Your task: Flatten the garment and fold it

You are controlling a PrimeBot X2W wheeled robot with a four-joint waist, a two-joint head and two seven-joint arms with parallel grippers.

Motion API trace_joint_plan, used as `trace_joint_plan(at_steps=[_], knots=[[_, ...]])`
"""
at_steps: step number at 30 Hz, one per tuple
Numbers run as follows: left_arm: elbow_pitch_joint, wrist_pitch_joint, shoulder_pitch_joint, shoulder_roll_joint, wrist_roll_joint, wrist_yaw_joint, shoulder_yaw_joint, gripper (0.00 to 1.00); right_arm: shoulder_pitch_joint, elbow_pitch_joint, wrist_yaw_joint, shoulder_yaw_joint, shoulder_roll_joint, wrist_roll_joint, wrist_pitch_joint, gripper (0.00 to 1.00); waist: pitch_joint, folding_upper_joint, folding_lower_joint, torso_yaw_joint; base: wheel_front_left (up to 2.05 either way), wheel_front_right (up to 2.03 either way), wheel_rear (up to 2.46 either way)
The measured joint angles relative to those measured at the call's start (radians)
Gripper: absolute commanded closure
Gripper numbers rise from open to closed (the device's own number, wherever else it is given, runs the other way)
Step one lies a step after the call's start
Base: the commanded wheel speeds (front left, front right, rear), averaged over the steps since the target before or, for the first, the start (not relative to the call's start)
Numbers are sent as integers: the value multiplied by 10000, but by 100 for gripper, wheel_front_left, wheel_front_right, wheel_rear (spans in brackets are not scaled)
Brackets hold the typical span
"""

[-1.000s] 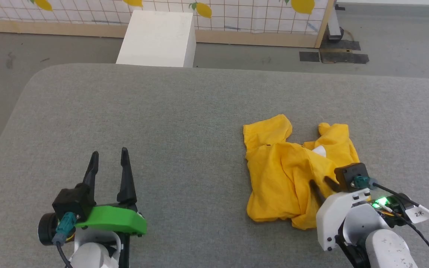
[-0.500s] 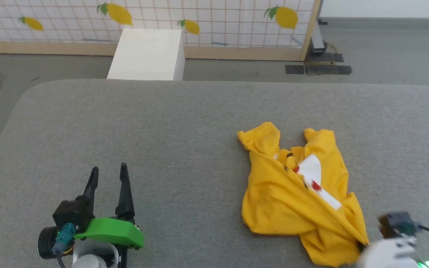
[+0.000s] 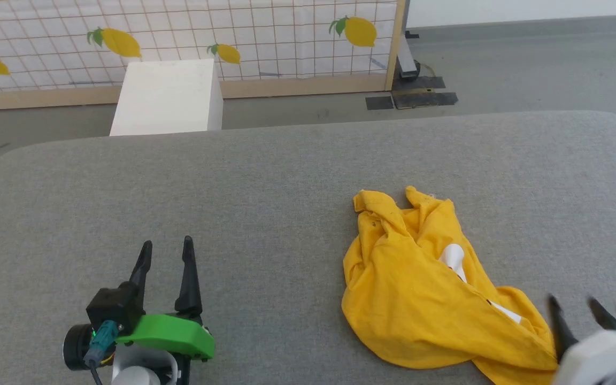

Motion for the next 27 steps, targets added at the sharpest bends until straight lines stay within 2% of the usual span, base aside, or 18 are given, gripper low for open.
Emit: trace_joint_plan(at_steps=[4, 9, 18, 23, 24, 25, 26, 27], knots=[[-4, 0, -53, -4, 2, 0, -61, 0, -768, 184, 0, 1310, 15, 290, -1243, 0, 109, 0, 0, -69, 0, 0, 0], [-96, 0, -202, -6, 0, 17, -115, 0, -2257, 909, 2, 2727, 35, 263, -1283, 0, 327, 0, 0, 109, 0, 0, 0], [-207, 0, -686, -10, -163, 140, -251, 0, -5124, 3716, 0, 3455, 25, 635, 920, 0, 950, 0, 0, 786, 0, 0, 0], [-182, 0, -768, -12, -270, 230, -320, 0, -5975, 4947, 0, 3515, 38, 428, 2071, 0, 1276, 0, 1, 1250, 0, 0, 0], [-192, 0, -767, -12, -272, 282, -345, 0, -6096, 5235, 2, 3421, 38, 180, 2353, 32, 1380, 0, 1, 1390, 0, 0, 0], [-201, 0, -767, -12, -274, 288, -364, 0, -6134, 5308, 0, 3465, 36, 146, 2405, 52, 1430, 0, 1, 1459, 0, 0, 0], [-207, 0, -767, -12, -274, 311, -378, 0, -6160, 5310, 0, 3442, 25, 184, 2343, 95, 1464, 0, 1, 1508, 0, 0, 0], [-213, 0, -767, -12, -274, 313, -382, 0, -6204, 5285, 0, 3429, 29, 184, 2201, 100, 1498, 0, 1, 1563, 0, 0, 0]])
